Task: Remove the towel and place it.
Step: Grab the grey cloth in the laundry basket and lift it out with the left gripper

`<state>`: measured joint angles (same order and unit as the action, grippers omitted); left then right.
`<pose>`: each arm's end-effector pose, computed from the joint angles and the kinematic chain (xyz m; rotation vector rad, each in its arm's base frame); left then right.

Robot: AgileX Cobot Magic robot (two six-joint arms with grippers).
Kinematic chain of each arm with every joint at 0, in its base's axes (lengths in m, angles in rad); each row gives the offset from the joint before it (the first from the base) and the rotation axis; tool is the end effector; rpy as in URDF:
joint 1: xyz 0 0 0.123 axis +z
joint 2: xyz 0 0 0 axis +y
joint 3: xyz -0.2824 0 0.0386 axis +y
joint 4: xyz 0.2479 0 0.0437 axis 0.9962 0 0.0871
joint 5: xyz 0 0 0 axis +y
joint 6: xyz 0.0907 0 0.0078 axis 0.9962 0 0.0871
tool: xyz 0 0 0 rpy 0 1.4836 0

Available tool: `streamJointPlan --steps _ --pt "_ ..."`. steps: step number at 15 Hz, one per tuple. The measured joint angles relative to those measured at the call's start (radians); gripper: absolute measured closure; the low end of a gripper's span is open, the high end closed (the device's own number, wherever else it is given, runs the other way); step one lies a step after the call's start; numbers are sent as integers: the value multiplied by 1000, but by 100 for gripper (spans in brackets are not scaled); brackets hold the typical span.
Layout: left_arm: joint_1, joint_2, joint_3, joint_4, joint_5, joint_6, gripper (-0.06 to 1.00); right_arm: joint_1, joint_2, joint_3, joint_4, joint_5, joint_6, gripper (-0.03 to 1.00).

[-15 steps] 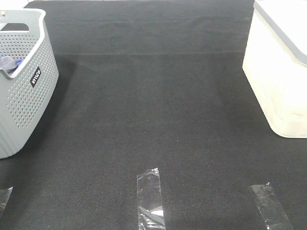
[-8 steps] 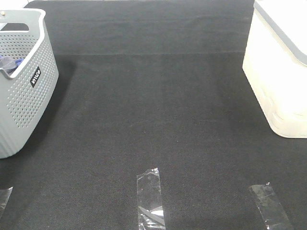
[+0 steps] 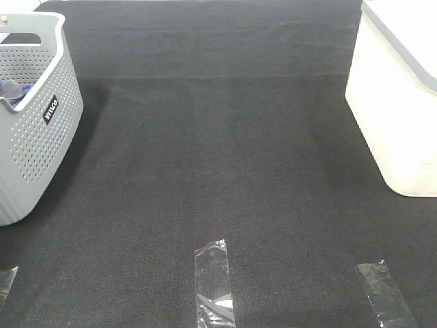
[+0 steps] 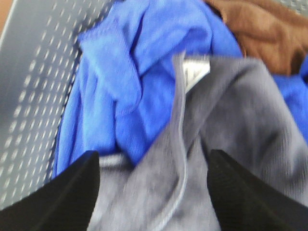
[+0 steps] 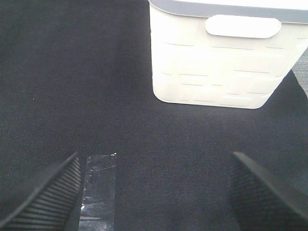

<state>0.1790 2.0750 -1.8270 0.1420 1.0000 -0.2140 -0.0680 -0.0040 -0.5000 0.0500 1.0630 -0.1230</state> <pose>0.4483 0.0921 0.2503 -0.4624 2.6852 0.1748 -0.0053 0.0044 0.2770 -0.0586 2.0413 -0.0597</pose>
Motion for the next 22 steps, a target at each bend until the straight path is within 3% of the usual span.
streamJointPlan --steps 5,7,13,17,22 --pt "0 123 -136 -9 60 -1 33 0 0 0 0 0 0 19" --pt "0 146 -139 -9 58 -1 41 0 0 0 0 0 0 19" --pt "0 167 -139 21 56 29 93 0 0 0 0 0 0 19" --pt "0 140 -139 28 59 71 94 0 0 0 0 0 0 19" --pt "-1 -90 -139 -21 61 161 94 0 0 0 0 0 0 19"
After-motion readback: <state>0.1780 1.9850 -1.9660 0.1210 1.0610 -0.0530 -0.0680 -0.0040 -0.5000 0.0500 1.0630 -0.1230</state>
